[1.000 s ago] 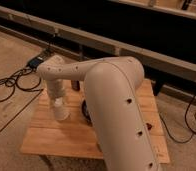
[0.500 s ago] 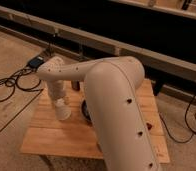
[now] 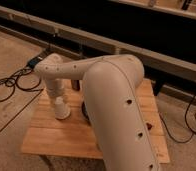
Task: Place the eraser in the ceramic cup
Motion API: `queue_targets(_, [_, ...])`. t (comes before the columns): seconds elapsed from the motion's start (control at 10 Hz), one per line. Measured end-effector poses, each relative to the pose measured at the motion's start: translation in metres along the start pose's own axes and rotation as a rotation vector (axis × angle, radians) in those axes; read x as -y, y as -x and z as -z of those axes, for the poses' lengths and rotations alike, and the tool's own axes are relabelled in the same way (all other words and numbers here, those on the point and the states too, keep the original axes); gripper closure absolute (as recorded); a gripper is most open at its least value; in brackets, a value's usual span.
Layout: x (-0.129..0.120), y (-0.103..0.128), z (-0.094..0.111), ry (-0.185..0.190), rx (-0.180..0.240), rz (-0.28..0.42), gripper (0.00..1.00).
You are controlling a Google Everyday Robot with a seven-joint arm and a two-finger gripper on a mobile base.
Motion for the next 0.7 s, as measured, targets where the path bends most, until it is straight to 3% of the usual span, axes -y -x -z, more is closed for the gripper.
queue_targets(0.3, [0.007,0.015,0.036,-0.025,0.056,0.001,1.0])
queue_targets(0.7, [0.038,0.039,0.089,-0.09,0.147,0.0,1.0])
